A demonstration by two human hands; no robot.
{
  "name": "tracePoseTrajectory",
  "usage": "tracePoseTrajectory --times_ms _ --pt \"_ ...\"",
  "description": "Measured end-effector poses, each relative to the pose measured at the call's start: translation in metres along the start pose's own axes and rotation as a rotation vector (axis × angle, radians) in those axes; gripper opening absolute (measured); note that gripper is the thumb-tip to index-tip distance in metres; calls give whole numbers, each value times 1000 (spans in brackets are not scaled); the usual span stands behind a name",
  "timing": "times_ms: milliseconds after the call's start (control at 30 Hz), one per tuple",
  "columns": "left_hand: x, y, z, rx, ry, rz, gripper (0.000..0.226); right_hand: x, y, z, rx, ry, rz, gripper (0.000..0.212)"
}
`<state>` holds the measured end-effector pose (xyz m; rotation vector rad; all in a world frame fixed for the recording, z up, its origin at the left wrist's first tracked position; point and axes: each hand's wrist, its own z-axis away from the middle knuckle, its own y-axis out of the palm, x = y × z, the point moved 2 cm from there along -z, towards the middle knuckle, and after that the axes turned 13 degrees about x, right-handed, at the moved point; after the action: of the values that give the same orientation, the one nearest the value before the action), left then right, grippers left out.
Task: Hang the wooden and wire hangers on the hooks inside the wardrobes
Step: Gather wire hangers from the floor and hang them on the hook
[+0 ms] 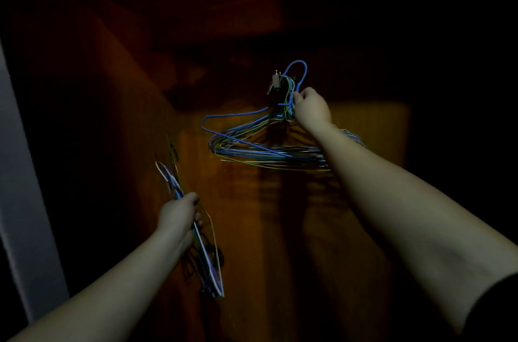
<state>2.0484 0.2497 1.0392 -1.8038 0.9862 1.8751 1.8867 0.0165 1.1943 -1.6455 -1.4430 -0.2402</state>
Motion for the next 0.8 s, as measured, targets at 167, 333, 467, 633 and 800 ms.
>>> tracePoseTrajectory --times_ms 167,333,467,633,800 --pt "-1 7 -1 3 0 20 10 2 -4 -7 6 -30 8 30" --pt "3 11 -2 5 -1 -3 9 -4 7 -3 9 -42 26 25" --pt "5 14 0 3 -23 -22 11 -2 10 -5 33 -62 42 24" --pt "6 14 2 22 -19 -18 7 -8 20 -4 70 -59 84 23" --pt "8 14 7 33 -30 -15 2 -10 22 -4 60 -63 58 32"
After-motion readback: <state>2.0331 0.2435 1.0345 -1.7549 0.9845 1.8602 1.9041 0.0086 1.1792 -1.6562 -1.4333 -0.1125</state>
